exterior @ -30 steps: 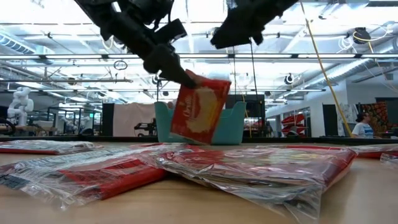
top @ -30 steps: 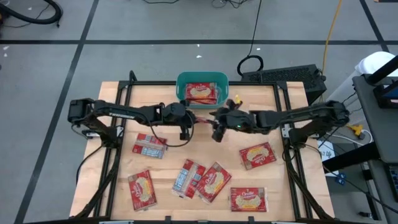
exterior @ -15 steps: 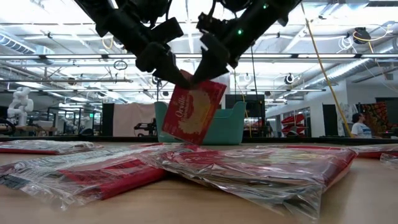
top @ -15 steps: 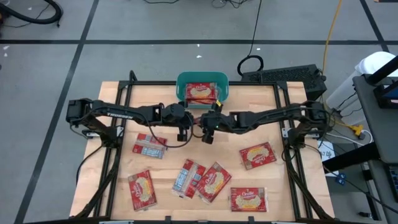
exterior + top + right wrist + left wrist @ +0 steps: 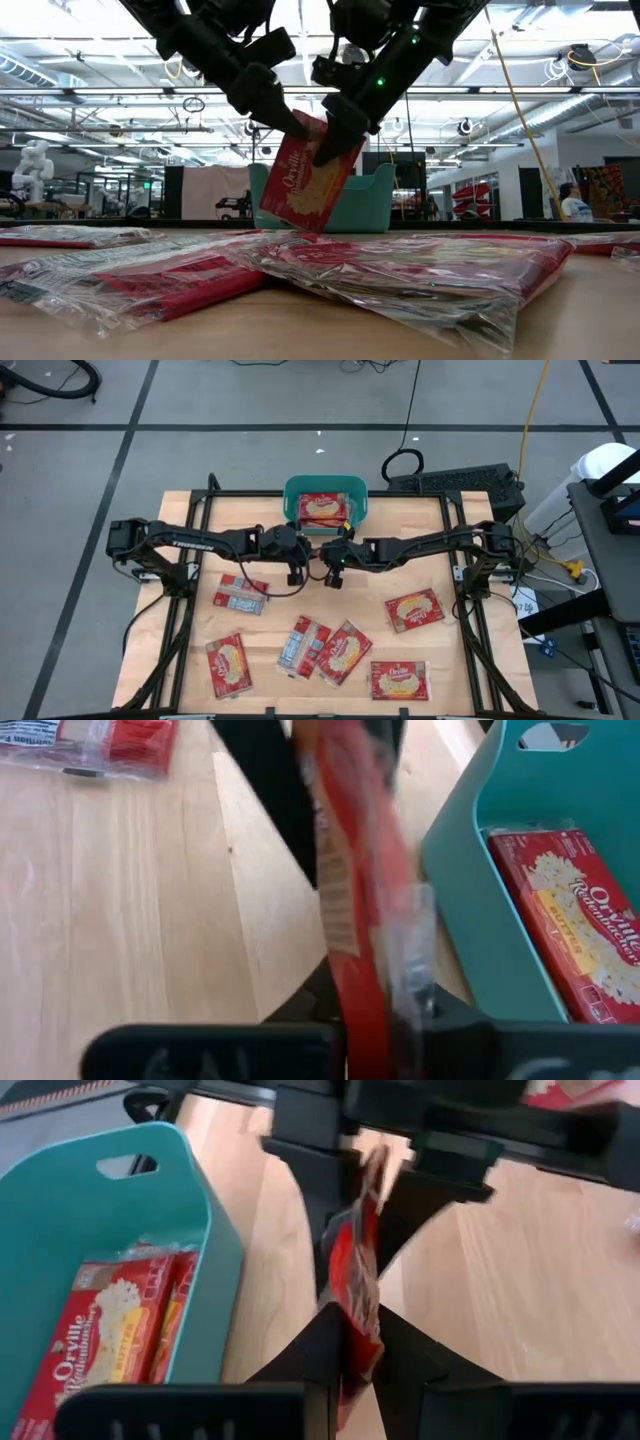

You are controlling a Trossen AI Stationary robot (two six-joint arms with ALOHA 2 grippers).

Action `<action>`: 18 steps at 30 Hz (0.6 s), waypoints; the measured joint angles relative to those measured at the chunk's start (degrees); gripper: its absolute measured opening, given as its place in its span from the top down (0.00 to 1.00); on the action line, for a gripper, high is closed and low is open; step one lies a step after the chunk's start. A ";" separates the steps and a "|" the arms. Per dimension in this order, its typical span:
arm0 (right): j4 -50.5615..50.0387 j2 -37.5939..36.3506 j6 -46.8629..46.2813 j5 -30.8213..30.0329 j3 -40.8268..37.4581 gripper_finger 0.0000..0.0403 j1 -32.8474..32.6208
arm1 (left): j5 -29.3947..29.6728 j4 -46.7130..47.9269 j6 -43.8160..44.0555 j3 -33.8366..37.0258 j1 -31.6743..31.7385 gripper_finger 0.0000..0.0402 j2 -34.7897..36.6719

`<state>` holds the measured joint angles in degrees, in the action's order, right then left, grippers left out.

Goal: Sort popcorn bags into baskets
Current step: Put the red popcorn bag into the green bin

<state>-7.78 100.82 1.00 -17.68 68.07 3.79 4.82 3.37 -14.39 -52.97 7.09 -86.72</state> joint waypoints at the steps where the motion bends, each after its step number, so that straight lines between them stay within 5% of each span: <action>1: -0.10 -0.05 0.02 0.08 0.00 0.97 0.11 | 0.03 0.50 0.04 -0.02 0.02 0.88 0.16; 18: -0.03 -7.00 -0.05 -2.80 -0.07 0.95 1.44 | 8.06 11.03 6.05 3.15 0.88 0.71 16.79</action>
<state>-7.82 93.82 0.95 -20.48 68.00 5.23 12.88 14.40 -8.34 -49.82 7.98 -69.92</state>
